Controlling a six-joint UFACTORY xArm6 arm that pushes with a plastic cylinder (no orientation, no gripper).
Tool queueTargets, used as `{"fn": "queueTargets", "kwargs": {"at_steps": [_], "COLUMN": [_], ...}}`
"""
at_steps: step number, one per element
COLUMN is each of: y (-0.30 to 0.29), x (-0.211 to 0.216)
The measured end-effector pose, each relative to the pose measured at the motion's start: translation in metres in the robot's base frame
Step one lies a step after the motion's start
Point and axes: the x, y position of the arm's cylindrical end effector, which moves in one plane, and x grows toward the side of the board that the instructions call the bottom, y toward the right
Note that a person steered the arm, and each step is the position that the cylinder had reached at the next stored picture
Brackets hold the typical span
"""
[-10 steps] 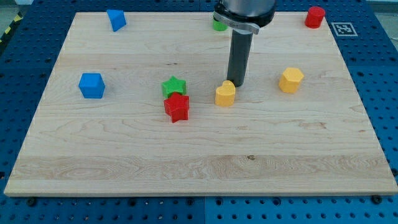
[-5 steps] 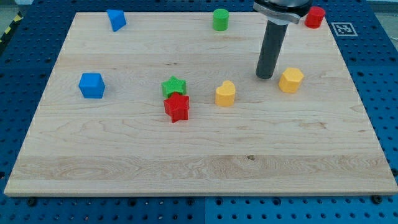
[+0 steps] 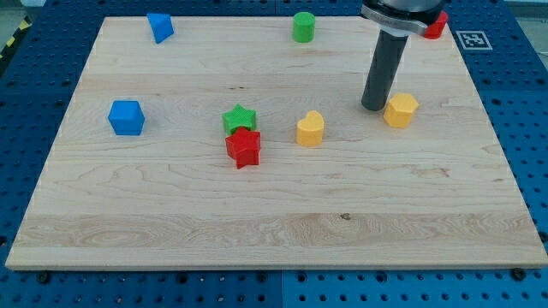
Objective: Move the yellow hexagon parallel to the yellow heart
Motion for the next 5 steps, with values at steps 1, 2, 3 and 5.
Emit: {"fn": "queueTargets", "kwargs": {"at_steps": [1,2,3,5], "y": [0.001,0.003,0.006,0.018], "x": [0.0,0.0,0.004,0.013]}}
